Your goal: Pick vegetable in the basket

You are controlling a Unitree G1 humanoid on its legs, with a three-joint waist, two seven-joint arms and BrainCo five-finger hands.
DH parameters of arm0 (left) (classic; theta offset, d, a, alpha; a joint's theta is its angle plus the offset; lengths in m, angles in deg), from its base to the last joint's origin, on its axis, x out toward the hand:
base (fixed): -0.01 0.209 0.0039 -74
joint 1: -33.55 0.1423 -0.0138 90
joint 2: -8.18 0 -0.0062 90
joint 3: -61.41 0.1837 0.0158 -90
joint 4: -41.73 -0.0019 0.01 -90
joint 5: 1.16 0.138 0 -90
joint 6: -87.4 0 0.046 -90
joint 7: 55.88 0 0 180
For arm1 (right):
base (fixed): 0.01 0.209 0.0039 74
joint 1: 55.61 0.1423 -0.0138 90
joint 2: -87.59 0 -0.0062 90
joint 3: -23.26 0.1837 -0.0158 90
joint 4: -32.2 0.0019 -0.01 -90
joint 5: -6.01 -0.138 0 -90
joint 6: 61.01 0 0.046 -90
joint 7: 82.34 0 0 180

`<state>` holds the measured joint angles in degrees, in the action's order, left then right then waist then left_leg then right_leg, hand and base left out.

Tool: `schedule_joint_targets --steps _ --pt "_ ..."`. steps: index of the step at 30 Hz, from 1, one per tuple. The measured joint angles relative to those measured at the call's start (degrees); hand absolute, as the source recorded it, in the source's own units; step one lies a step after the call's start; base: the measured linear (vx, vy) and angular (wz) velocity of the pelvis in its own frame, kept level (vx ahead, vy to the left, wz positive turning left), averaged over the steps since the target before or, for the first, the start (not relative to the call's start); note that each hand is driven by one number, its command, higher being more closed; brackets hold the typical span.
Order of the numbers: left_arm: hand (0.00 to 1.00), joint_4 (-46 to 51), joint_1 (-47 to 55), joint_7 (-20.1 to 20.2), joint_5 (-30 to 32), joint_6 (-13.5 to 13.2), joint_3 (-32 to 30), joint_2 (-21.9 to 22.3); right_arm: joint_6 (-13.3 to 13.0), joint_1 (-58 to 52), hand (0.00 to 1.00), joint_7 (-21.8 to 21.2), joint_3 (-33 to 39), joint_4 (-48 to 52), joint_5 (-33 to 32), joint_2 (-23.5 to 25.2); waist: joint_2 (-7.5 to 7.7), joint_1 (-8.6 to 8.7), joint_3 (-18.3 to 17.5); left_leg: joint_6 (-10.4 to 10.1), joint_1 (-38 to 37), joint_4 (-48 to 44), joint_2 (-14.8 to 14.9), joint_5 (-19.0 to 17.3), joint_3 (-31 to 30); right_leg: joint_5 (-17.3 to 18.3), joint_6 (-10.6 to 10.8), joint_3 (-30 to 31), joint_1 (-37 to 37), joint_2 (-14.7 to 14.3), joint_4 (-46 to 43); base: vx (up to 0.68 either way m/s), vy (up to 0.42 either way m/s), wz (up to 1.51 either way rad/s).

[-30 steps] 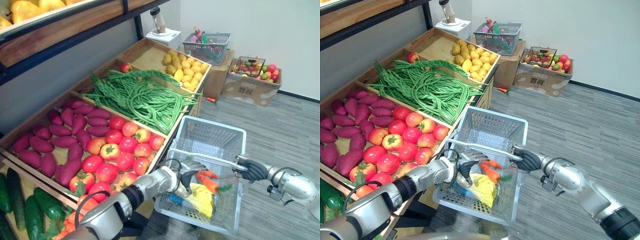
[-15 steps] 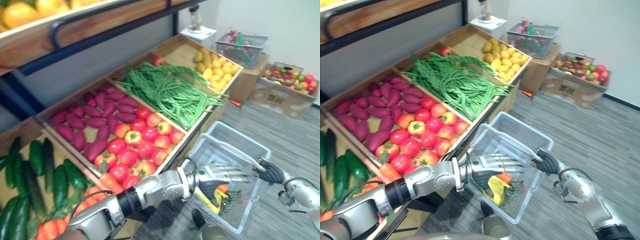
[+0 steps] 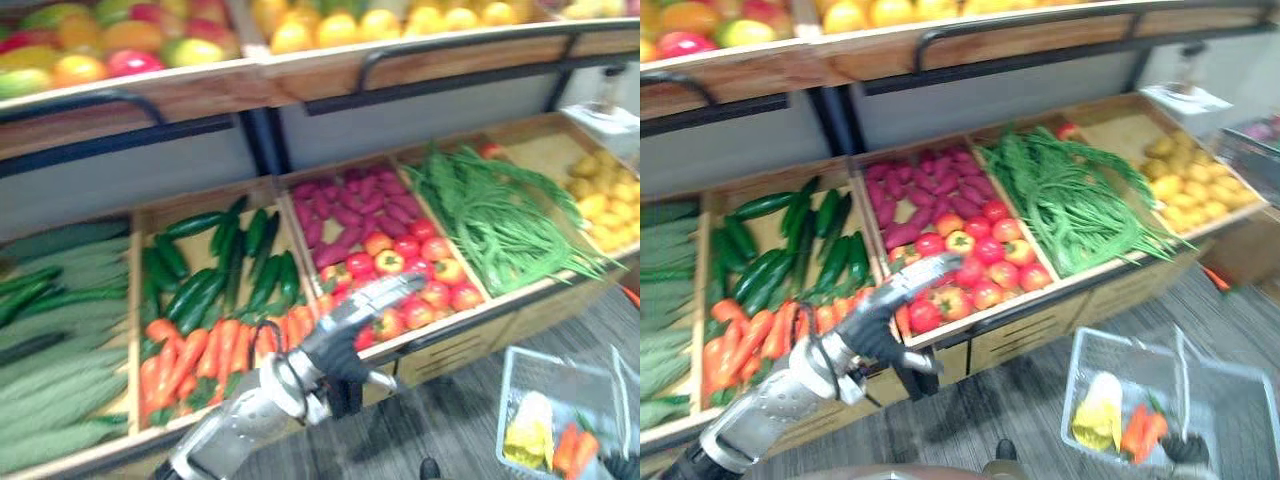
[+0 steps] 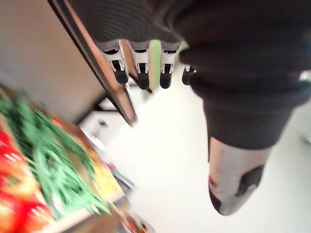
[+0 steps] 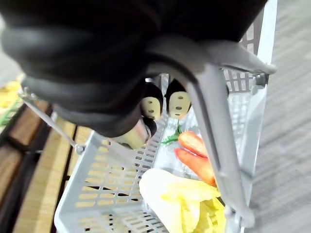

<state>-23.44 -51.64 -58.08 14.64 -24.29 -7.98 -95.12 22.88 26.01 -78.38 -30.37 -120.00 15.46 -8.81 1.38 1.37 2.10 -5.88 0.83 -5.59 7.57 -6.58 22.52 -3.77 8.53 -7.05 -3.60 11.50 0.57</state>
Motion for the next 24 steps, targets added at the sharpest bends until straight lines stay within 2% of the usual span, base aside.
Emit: schedule_joint_targets --steps 1,3,6,8,9,11,15,18,22,24 --pt "0.00 0.02 1.05 -0.34 -0.01 0.24 -1.80 1.06 0.37 -0.15 1.00 0.47 1.02 -1.98 -0.73 0.55 0.16 -0.18 -0.16 0.17 0.25 0.88 -0.40 0.84 -1.29 -0.14 0.24 -1.30 0.18 0.27 0.18 0.03 -0.017 1.15" --pt "0.00 0.12 4.67 -2.62 0.08 1.82 -8.81 6.16 1.41 -0.31 1.00 1.45 4.14 -6.73 -1.98 4.02 0.57 -0.65 -0.16 0.83 0.98 3.66 -1.62 3.86 -6.02 -0.10 0.21 -5.83 1.57 0.65 0.51 0.03 -0.012 1.04" --pt "0.00 0.09 6.61 -5.33 0.21 3.01 -14.78 12.15 1.82 -0.89 1.00 1.90 5.82 -9.34 -3.40 8.03 1.03 -1.56 -0.57 0.98 2.27 5.09 -2.04 5.72 -9.83 0.17 0.05 -9.58 2.01 0.76 0.65 0.00 -0.015 0.77" --pt "0.00 -1.39 8.07 -7.86 0.47 3.75 -21.17 18.04 1.57 -1.35 1.00 3.12 8.28 -9.95 -5.12 9.62 1.32 -1.79 -0.74 0.96 3.05 6.35 -2.46 7.10 -12.73 0.63 0.06 -12.31 2.56 0.95 0.66 -0.04 -0.007 0.73" --pt "0.00 -3.25 9.06 -9.45 0.57 4.41 -25.21 20.95 1.76 -1.57 1.00 3.14 8.35 -10.59 -5.95 9.90 1.62 -1.91 -0.98 0.75 2.95 7.43 -2.60 7.78 -13.78 1.12 0.10 -13.19 2.85 0.94 0.62 -0.05 -0.004 0.45" --pt "0.00 -9.59 9.19 -12.39 0.54 5.86 -30.84 23.62 1.76 -2.00 1.00 3.39 8.91 -10.44 -7.09 11.00 1.69 -2.03 -1.49 0.76 2.94 8.54 -2.52 8.75 -15.23 1.65 -0.72 -14.69 3.11 0.67 0.45 -0.05 -0.016 0.37" --pt "0.00 -25.37 9.57 -19.35 0.63 10.73 -39.97 25.62 1.98 -3.04 1.00 5.16 9.30 -8.05 -8.32 13.57 2.21 -2.26 -2.43 0.88 1.78 10.81 -2.24 9.99 -15.66 2.00 -1.17 -15.86 3.91 0.25 0.80 -0.04 -0.014 0.11" --pt "0.00 -33.57 10.64 -23.21 0.19 11.44 -44.31 27.01 2.14 -5.18 1.00 6.02 8.07 -5.25 -9.59 15.66 2.40 -2.23 -3.94 0.89 1.77 11.33 -2.35 10.05 -15.79 2.18 -0.91 -16.69 4.23 0.29 1.49 -0.02 0.001 0.08" --pt "0.00 -47.60 10.69 -24.21 -1.10 13.39 -49.16 27.03 2.29 -6.48 1.00 7.17 5.94 -2.61 -10.17 17.19 2.31 -1.22 -4.32 0.88 1.62 11.36 -2.39 10.03 -16.65 2.19 -0.89 -17.79 5.22 0.24 2.14 0.02 -0.004 0.10" --pt "0.00 -61.58 9.49 -22.38 -2.81 14.64 -54.45 27.04 2.34 -6.12 1.00 7.09 5.93 -1.77 -10.15 18.12 2.02 -1.19 -4.62 0.82 1.22 11.38 -2.35 9.80 -16.50 2.18 -0.90 -17.79 5.63 0.16 2.48 0.01 -0.004 -0.02"
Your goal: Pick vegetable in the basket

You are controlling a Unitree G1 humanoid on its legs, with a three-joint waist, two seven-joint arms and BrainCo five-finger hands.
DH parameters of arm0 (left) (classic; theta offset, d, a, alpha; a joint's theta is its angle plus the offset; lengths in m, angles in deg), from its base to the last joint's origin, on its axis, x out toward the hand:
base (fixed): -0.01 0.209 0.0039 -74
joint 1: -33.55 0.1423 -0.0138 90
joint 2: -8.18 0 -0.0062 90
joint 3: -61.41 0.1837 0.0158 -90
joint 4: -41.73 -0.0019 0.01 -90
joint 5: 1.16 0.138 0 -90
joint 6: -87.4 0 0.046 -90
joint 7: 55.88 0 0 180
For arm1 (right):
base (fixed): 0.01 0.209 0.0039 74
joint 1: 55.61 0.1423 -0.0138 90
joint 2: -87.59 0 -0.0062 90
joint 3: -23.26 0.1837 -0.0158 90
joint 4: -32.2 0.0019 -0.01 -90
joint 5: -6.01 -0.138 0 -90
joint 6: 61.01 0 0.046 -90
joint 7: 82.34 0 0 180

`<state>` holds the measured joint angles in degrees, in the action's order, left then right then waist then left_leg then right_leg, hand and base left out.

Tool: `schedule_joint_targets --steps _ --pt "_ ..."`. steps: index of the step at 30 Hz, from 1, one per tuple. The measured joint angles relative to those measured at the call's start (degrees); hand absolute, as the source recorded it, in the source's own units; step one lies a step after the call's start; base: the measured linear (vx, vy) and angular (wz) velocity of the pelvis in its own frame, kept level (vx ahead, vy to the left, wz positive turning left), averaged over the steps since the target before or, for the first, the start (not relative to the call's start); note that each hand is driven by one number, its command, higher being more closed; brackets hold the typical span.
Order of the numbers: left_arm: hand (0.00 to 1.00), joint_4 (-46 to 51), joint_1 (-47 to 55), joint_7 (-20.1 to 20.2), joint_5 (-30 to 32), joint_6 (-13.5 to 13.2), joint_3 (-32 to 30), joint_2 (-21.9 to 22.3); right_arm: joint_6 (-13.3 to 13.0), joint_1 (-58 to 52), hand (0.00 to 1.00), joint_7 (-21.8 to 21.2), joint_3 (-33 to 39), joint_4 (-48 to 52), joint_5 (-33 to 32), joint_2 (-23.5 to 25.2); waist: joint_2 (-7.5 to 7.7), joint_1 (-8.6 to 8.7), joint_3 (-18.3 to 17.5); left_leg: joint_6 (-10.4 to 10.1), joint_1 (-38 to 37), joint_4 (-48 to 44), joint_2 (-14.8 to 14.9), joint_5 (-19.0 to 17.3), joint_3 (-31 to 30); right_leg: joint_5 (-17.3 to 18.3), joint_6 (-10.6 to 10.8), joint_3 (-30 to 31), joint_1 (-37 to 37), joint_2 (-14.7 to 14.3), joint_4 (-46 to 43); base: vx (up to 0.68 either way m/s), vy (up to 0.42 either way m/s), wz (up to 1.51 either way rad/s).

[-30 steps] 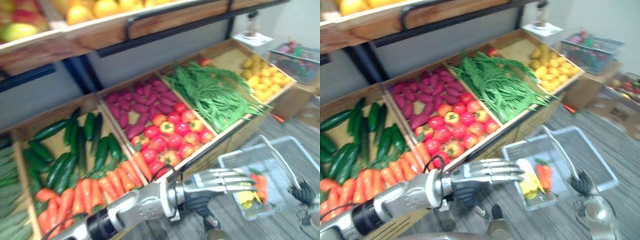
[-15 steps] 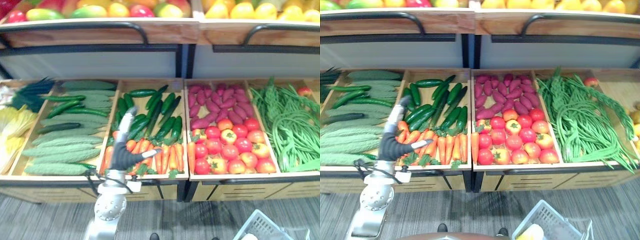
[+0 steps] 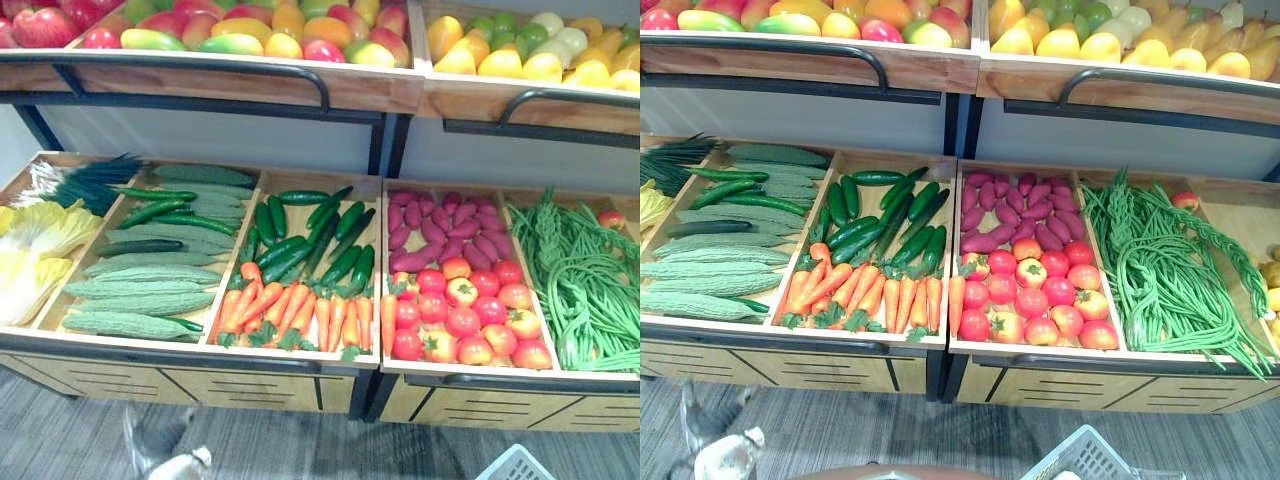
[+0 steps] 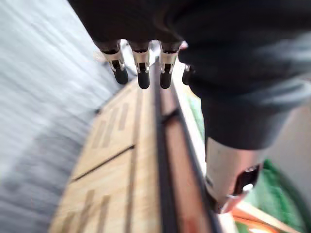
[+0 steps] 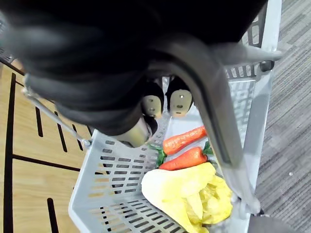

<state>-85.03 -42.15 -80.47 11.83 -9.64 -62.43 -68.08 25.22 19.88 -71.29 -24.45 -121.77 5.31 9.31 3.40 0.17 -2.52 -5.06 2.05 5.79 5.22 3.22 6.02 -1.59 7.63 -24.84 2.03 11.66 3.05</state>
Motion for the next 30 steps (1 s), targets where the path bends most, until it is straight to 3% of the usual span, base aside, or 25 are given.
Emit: schedule_joint_targets --steps 4,8,12,20,26,29,30 --pt "0.00 -18.75 -0.33 4.91 -4.46 2.92 -5.79 -0.20 0.18 3.04 1.00 -0.27 2.63 -1.01 0.68 0.30 -0.51 1.12 -0.80 -0.11 -0.26 -0.01 -0.11 -0.50 0.07 -0.03 -0.03 0.27 0.29 -0.04 0.78 0.04 -0.008 -0.04" --pt "0.00 -24.35 1.00 10.34 -6.00 4.63 -5.83 -0.25 0.66 6.77 1.00 -0.69 3.42 -3.72 1.57 0.09 -0.55 0.97 -0.75 -0.58 -1.13 -0.03 0.22 -1.05 1.34 -0.05 -0.11 1.92 0.25 -0.41 0.85 0.04 -0.011 -0.16" --pt "0.00 -24.91 0.19 14.05 -5.94 4.19 0.02 -0.32 0.67 8.10 1.00 -1.65 3.17 -4.48 3.16 -0.14 -0.99 1.14 -0.47 -0.97 -1.93 -0.13 0.25 -1.59 2.64 0.09 -0.14 3.27 0.20 -0.40 0.84 0.05 -0.007 -0.17" --pt "0.00 -24.82 -1.48 16.87 -5.78 2.15 12.32 -1.17 0.72 8.37 1.00 -1.68 0.00 -4.49 3.20 -0.44 -1.06 1.27 -0.12 -0.91 -3.51 -0.34 0.29 -2.49 4.33 0.19 0.23 5.02 0.34 -0.41 0.46 0.05 -0.001 -0.12" --pt "0.00 -24.76 -2.12 17.49 -5.96 2.11 18.78 -3.00 0.57 8.57 1.00 -1.70 -0.03 -4.22 3.01 -0.37 -0.61 1.62 3.54 -0.58 -7.60 -0.34 -0.15 -4.61 7.47 3.75 -1.43 8.63 -2.48 1.49 -9.64 0.02 0.037 -0.25" --pt "0.00 -24.89 -1.93 17.46 -5.95 2.12 21.17 -4.10 -0.06 8.88 1.00 -1.70 -0.92 -3.79 2.85 0.26 -0.17 1.40 5.60 -0.20 -9.44 -0.34 0.14 -5.94 13.48 1.70 -2.70 14.88 -6.29 0.64 -13.15 -0.03 0.091 -1.13" --pt "0.00 -24.90 -1.72 17.41 -5.88 2.12 21.46 -4.18 -0.39 8.89 1.00 -1.69 -2.42 -3.42 2.46 0.40 -0.28 1.43 5.99 -0.10 -9.70 -0.34 0.70 -6.49 16.45 -0.88 -3.31 16.55 -7.72 -0.56 -12.90 -0.05 0.062 -1.12"
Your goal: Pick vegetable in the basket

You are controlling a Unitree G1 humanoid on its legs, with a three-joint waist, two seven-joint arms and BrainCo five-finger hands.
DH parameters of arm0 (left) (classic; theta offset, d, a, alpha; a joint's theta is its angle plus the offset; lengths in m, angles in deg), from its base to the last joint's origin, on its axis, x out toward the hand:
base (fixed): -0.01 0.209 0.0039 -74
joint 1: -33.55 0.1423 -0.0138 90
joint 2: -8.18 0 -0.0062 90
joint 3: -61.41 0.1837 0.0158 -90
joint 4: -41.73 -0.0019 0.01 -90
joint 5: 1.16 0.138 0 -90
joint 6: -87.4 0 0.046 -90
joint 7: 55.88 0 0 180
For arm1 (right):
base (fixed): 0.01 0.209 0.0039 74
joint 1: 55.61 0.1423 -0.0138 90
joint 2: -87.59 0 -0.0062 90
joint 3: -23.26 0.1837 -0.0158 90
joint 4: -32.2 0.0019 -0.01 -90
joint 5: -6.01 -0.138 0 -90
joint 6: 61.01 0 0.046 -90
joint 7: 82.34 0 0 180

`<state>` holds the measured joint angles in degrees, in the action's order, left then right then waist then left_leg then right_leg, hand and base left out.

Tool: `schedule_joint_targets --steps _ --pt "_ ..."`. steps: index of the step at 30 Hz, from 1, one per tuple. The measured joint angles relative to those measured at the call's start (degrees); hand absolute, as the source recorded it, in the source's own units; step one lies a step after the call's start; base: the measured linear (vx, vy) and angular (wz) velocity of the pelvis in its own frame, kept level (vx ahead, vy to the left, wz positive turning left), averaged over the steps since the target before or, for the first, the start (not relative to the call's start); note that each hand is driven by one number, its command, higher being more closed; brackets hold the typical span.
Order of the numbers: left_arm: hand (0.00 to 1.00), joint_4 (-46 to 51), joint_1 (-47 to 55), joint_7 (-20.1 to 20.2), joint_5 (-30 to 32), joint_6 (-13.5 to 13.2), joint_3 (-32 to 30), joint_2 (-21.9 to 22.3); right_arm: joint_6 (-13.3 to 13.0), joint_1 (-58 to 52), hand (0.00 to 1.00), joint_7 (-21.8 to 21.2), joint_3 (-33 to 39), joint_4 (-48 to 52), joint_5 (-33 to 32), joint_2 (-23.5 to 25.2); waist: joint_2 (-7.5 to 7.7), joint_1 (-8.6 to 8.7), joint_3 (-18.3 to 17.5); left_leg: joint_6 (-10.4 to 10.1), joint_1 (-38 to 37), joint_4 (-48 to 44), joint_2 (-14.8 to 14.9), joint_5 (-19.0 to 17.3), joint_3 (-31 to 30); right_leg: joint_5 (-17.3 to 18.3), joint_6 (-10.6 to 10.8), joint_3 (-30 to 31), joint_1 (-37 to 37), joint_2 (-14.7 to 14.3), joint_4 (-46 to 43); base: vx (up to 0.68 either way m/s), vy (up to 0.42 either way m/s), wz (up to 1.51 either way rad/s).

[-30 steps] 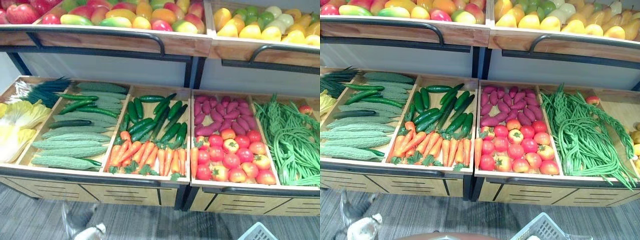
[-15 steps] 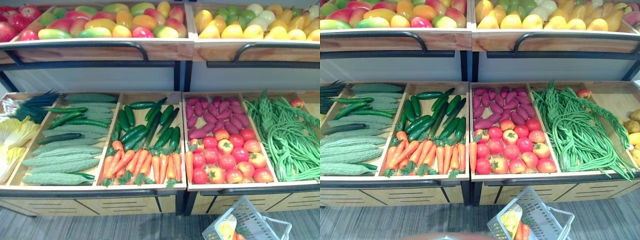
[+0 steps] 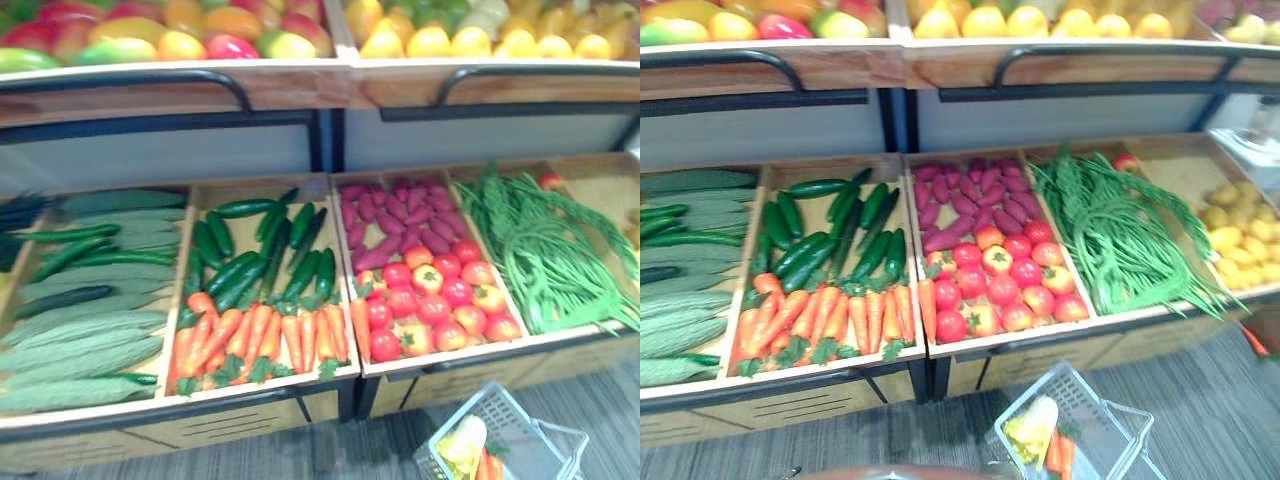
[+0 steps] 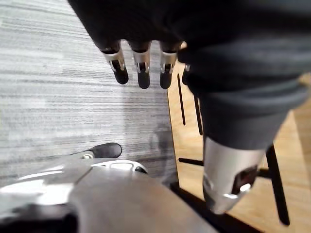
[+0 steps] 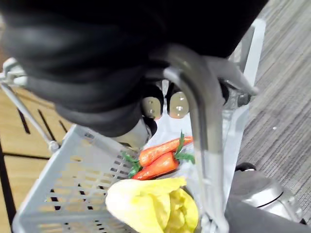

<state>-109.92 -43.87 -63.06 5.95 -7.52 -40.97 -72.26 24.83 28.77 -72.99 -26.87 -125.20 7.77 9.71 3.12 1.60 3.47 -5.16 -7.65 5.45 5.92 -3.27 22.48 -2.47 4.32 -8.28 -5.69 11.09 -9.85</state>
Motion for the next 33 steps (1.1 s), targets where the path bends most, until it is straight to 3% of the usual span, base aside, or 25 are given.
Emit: schedule_joint_targets --steps 1,2,3,4,5,6,8,10,11,12,13,14,15,17,18,21,23,24,25,26,27,29,30,32,33 --pt "0.00 0.00 -0.13 0.00 0.14 0.00 0.07 -0.05 -0.05 0.05 1.00 0.00 -0.54 0.36 -0.47 0.19 0.09 0.03 0.33 0.35 -0.22 -0.21 0.17 -0.27 1.54 -1.63 -0.11 0.22 -0.57 -0.45 0.38 -0.06 0.081 -1.40" --pt "0.00 0.03 -1.06 -0.02 0.36 0.02 0.24 -0.13 -0.09 0.05 1.00 0.04 -2.17 1.32 -0.92 0.62 0.16 0.01 1.47 1.52 -0.31 -2.27 0.70 -1.33 4.75 -6.31 -1.46 0.12 -1.06 -1.67 3.21 -0.10 0.079 -1.49" --pt "0.00 0.13 -1.23 -0.03 0.43 -0.08 0.54 0.00 -0.24 0.75 1.00 0.04 -4.48 1.49 -1.89 0.54 -1.82 -0.54 2.10 3.11 0.95 -3.73 2.78 -1.77 8.76 -9.88 -2.81 -1.77 -0.44 -2.79 7.43 -0.08 0.061 -1.43" --pt "0.00 0.18 -1.69 -0.08 0.45 -0.14 0.76 0.13 -0.27 1.27 1.00 0.02 -4.94 1.61 -1.88 0.62 -1.73 0.07 2.62 3.21 1.36 -4.26 3.05 -1.82 10.58 -6.69 -3.54 -5.26 -1.28 -2.15 2.79 -0.13 0.027 -1.25" --pt "0.00 0.94 -2.41 -0.12 0.44 -0.12 1.11 0.03 -0.23 1.69 1.00 0.04 -4.77 2.26 -2.00 0.20 -1.57 0.26 3.39 3.26 1.15 -4.86 2.86 -1.86 12.81 2.67 -5.13 -12.71 -3.25 0.85 -12.53 -0.04 0.027 -0.93" --pt "0.00 1.06 -2.84 -0.27 0.42 -0.04 1.84 -0.28 -0.05 1.44 1.00 0.12 -4.27 1.53 -2.36 -0.13 -1.50 0.22 3.61 3.34 0.17 -5.09 2.71 -1.85 14.83 5.94 -5.48 -17.31 -2.15 3.32 -21.69 -0.04 0.037 -0.92" --pt "0.00 1.06 -2.58 -0.48 0.29 -0.01 1.95 -0.49 -0.38 1.31 1.00 0.09 -4.47 1.30 -2.31 0.12 -1.35 -0.19 3.61 3.42 -0.21 -6.29 2.75 -1.90 19.15 6.85 -6.18 -21.36 1.04 5.97 -26.46 0.01 -0.013 -1.14" --pt "0.00 0.95 -2.31 -0.50 -0.16 0.09 1.50 -0.44 -0.56 2.50 1.00 0.23 -4.42 1.36 -2.01 0.08 -0.26 -0.38 3.95 3.79 -0.30 -9.40 3.15 -2.17 24.24 7.95 -4.90 -24.57 1.98 7.84 -24.18 -0.01 -0.116 -1.58" --pt "0.00 0.64 -2.29 -0.52 -0.30 0.12 0.62 -0.06 -0.52 3.05 1.00 0.08 -4.49 1.34 -1.76 -0.20 -0.02 -0.44 4.15 4.39 0.43 -13.42 4.53 -2.92 27.09 7.58 -5.39 -26.57 2.00 5.69 -20.30 -0.11 -0.217 -1.90" --pt "0.00 0.34 -1.97 -0.72 -0.81 0.02 0.35 0.72 -0.60 3.30 1.00 0.28 -6.24 1.35 -1.70 -0.63 -1.75 -0.73 3.05 4.50 2.49 -11.73 5.26 -4.16 26.96 6.86 -5.21 -25.53 2.36 1.30 -11.08 -0.17 -0.265 -1.98" --pt "0.00 -0.06 -1.64 -0.84 -1.36 -0.07 0.40 1.84 -0.58 3.92 1.00 0.37 -6.94 1.30 -1.64 -1.76 -4.13 -1.45 2.06 5.15 3.06 -8.92 5.93 -3.64 27.32 8.84 -6.00 -26.70 2.54 0.20 -10.16 -0.19 -0.244 -1.96" --pt "0.00 0.04 -2.78 -1.39 -2.10 -0.13 -0.26 1.22 -0.27 4.40 1.00 0.47 -7.30 0.74 -1.67 -1.60 -1.52 -1.32 2.65 2.23 3.07 -9.98 4.55 -2.77 31.95 13.86 -2.50 -29.65 1.98 4.70 -13.00 -0.08 -0.273 -1.83" --pt "0.00 -0.63 -4.77 -1.90 -2.57 0.11 -1.13 -0.14 0.05 5.31 1.00 0.42 -8.29 -0.65 -1.73 -1.28 0.26 -1.75 3.69 2.32 3.89 -13.90 5.29 -3.57 34.82 15.52 0.90 -31.72 2.06 5.64 -9.67 0.00 -0.375 -1.64" --pt "0.00 -1.69 -6.62 -2.33 -3.14 0.07 -1.54 0.48 0.31 5.15 1.00 0.57 -9.01 -0.96 -1.78 -1.36 -1.48 -0.88 4.29 1.74 4.39 -18.40 9.21 -4.39 35.99 13.66 -0.67 -31.24 2.87 1.83 -6.01 0.05 -0.387 -1.04" --pt "0.00 -1.64 -6.68 -2.64 -4.54 -0.03 -1.78 1.05 0.38 4.10 1.00 0.92 -9.75 -0.98 -1.88 -1.34 -2.17 0.00 4.06 1.80 3.36 -24.16 13.37 -4.41 37.03 12.42 -1.80 -29.14 5.23 -1.64 -1.62 0.04 -0.242 -0.90" --pt "0.00 -1.67 -6.73 -2.82 -4.76 -0.11 -3.36 1.65 -0.31 1.29 1.00 1.58 -11.45 -0.84 -1.87 -1.39 -2.81 0.15 3.80 0.50 3.57 -31.37 18.75 -7.00 36.34 12.06 -2.34 -25.53 8.03 -4.49 1.40 -0.02 -0.177 -0.85" --pt "0.00 -1.54 -6.69 -2.90 -5.30 -1.04 -3.78 2.59 -1.16 0.30 1.00 1.60 -13.57 -0.80 -1.82 -2.43 -3.37 -0.10 3.79 1.07 5.46 -32.46 17.96 -7.34 30.89 12.08 -2.39 -20.19 8.30 -4.74 1.75 -0.05 -0.034 -1.09" --pt "0.00 -1.50 -6.55 -3.03 -7.23 -1.37 -3.83 2.52 -1.32 0.84 1.00 1.65 -13.64 -0.79 -1.83 -2.47 -3.08 -0.15 3.94 0.84 7.15 -32.33 15.31 -7.76 23.90 12.04 -2.41 -17.68 8.28 -4.17 1.44 -0.04 0.052 -1.41" --pt "0.00 -1.30 -6.39 -3.83 -9.73 -1.92 -3.75 2.68 -1.39 1.56 1.00 1.65 -14.94 -0.97 -1.82 -2.87 -2.65 -0.35 4.11 0.18 9.42 -29.05 8.72 -8.32 8.91 11.72 -1.93 -12.94 8.00 -2.69 0.70 -0.03 0.081 -1.50" --pt "0.00 -1.03 -6.03 -3.92 -10.67 -2.06 -3.74 3.10 -1.49 1.76 1.00 1.62 -15.81 -1.03 -1.83 -3.07 -2.65 -0.45 4.11 0.14 9.62 -27.08 6.26 -8.33 3.46 11.43 -1.64 -11.01 7.85 -2.45 0.81 -0.04 0.185 -1.81" --pt "0.00 -0.98 -5.21 -4.13 -11.46 -2.33 -3.75 3.54 -1.95 1.95 1.00 1.52 -17.04 -1.09 -1.83 -3.07 -2.68 -0.68 4.11 0.14 9.42 -22.66 2.51 -8.30 -5.82 10.98 -1.00 -6.99 7.03 -2.49 0.92 -0.03 0.196 -1.40" --pt "0.00 -0.83 -4.89 -4.19 -11.50 -2.62 -3.71 3.53 -2.66 2.09 1.00 1.29 -18.10 -0.93 -1.83 -3.11 -3.14 -0.54 4.22 0.06 9.96 -18.23 -0.02 -7.63 -18.06 10.22 0.22 -1.88 5.89 -3.67 1.68 -0.01 0.228 -1.51" --pt "0.00 -0.58 -4.87 -4.12 -11.48 -2.68 -3.71 3.53 -2.65 2.03 1.00 1.32 -18.11 -0.94 -1.84 -3.14 -3.51 -0.65 4.23 -0.14 10.51 -17.29 -0.67 -7.36 -22.83 9.83 0.88 0.33 5.24 -4.47 2.18 0.04 0.245 -1.25" --pt "0.00 0.21 -4.98 -3.66 -11.34 -2.83 -3.11 2.26 -3.11 1.76 1.00 1.19 -18.25 -0.96 -1.88 -1.97 -1.51 -0.65 4.22 0.43 10.57 -17.85 -3.73 -8.07 -24.56 7.29 2.55 4.32 4.82 -3.20 5.99 0.08 0.266 -0.87" --pt "0.00 0.23 -5.29 -2.53 -11.08 -3.27 -3.04 1.37 -3.30 1.76 1.00 0.88 -18.12 -0.95 -1.87 -1.50 -0.28 -0.68 4.94 1.00 10.65 -17.61 -4.46 -8.38 -22.38 5.56 3.06 6.08 4.74 -2.35 7.55 0.05 0.251 -0.75"
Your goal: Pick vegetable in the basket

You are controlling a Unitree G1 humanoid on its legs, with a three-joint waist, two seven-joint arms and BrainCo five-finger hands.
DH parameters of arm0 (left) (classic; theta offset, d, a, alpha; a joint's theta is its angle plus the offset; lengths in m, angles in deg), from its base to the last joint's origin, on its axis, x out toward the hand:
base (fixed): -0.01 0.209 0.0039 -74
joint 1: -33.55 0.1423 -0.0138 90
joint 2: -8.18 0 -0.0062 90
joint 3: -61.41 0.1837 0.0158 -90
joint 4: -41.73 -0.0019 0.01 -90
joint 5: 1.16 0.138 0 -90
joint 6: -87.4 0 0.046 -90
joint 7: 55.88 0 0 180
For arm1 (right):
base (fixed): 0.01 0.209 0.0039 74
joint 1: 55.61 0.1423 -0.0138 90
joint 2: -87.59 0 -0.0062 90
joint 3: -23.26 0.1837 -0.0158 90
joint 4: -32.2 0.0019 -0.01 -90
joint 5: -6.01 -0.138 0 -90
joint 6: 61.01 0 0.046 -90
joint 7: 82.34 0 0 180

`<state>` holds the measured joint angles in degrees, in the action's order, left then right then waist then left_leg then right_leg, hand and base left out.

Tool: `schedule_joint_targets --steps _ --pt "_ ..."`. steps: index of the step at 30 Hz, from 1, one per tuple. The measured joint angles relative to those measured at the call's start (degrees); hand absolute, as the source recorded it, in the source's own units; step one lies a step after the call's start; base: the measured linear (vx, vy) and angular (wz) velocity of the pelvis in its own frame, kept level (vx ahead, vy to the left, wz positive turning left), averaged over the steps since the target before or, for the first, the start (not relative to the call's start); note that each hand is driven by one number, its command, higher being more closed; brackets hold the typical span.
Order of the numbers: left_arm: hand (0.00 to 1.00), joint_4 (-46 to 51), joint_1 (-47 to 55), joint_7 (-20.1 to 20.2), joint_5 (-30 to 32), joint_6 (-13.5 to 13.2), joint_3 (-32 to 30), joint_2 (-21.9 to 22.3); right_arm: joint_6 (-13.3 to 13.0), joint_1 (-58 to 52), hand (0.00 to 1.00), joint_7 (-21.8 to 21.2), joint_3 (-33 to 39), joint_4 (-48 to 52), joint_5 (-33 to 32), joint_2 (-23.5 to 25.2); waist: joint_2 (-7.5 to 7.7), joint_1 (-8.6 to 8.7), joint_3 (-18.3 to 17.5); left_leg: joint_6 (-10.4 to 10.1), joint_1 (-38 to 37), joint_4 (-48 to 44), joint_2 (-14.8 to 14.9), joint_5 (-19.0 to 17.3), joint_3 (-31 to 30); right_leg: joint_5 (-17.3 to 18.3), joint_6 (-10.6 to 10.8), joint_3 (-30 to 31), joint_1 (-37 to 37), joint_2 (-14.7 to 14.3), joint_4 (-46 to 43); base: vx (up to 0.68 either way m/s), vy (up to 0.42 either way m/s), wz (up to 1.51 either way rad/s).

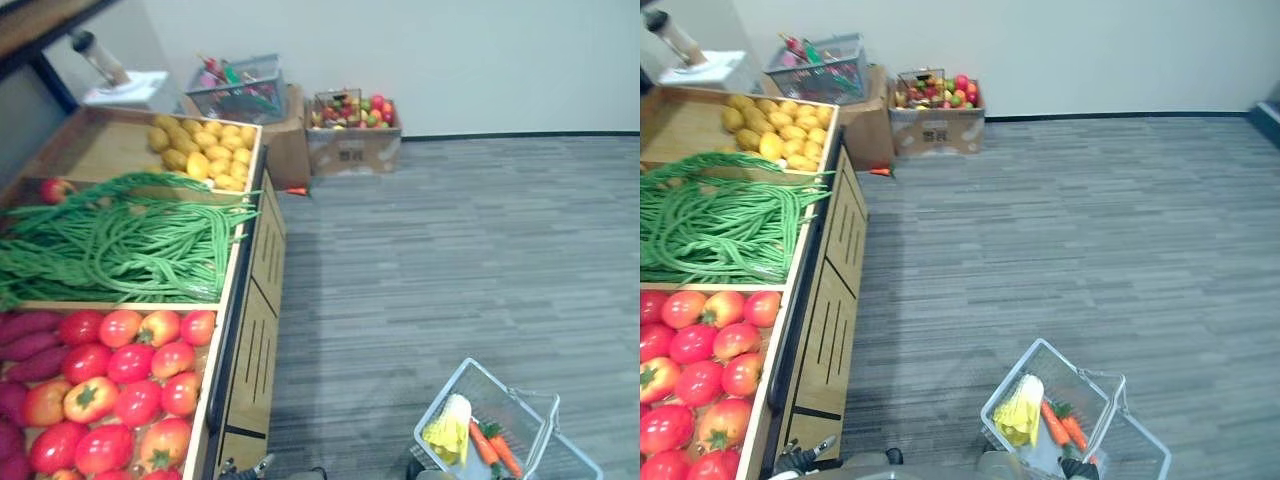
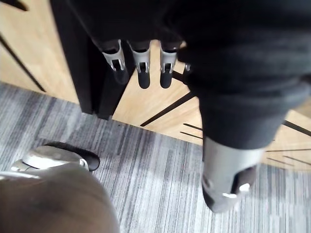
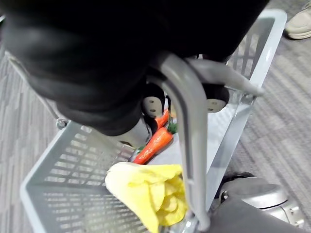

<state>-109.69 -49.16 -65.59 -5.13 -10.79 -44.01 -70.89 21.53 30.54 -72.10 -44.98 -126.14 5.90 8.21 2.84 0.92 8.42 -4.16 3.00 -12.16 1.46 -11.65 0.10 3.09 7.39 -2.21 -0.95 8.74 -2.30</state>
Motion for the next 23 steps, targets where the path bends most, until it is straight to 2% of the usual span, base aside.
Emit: schedule_joint_targets --steps 1,3,6,9,12,23 --pt "0.00 0.01 -0.14 0.95 0.23 -0.02 0.45 -0.60 -0.08 0.22 1.00 -0.29 0.11 0.00 0.01 0.20 0.06 -0.03 0.32 0.30 0.01 0.13 -0.29 -0.06 1.24 -0.76 -0.01 0.93 -0.25 0.36 0.52 0.01 0.265 -0.89" --pt "0.00 -0.15 -0.48 2.61 1.11 -0.01 1.02 -1.51 -0.24 0.40 1.00 -0.88 0.18 0.50 0.07 0.89 1.17 -0.82 -0.30 1.80 -0.99 0.18 -1.04 -0.88 5.19 -2.57 0.69 3.30 -0.81 1.20 1.66 0.02 0.208 -0.86" --pt "0.00 -0.87 -0.44 2.16 2.09 -0.08 1.73 -1.39 -0.45 0.23 1.00 -0.96 0.19 0.96 0.15 1.35 1.28 -0.98 -0.40 2.43 -3.81 2.17 -1.30 -1.07 8.49 -2.73 0.94 5.51 -1.09 1.27 0.80 0.02 0.094 -0.57" --pt "0.00 -2.61 -0.16 2.20 2.71 -0.04 2.32 -1.31 -0.57 0.15 1.00 -1.54 0.21 1.13 0.31 0.55 0.08 -0.88 -0.60 2.59 -5.49 3.87 -1.34 -0.98 10.51 -2.73 0.96 5.50 -2.28 1.06 -0.70 0.01 0.015 -0.42" --pt "0.00 -3.52 -0.32 2.29 3.01 -0.05 3.28 -1.38 -0.67 0.04 1.00 -2.10 0.19 1.11 1.38 0.00 -0.41 -0.45 -0.91 2.66 -5.47 4.08 -1.60 -0.93 10.61 -2.75 0.98 5.41 -2.56 0.95 -0.79 0.00 0.004 -0.08" --pt "0.00 -4.81 0.37 3.84 2.48 0.00 3.26 -1.43 -0.66 -0.92 1.00 -5.52 -0.07 -0.17 1.51 -0.30 -0.16 0.27 -3.04 2.87 -8.33 7.29 -0.25 -0.22 10.37 -3.89 1.44 3.33 1.31 -0.03 4.21 0.01 -0.030 0.01"
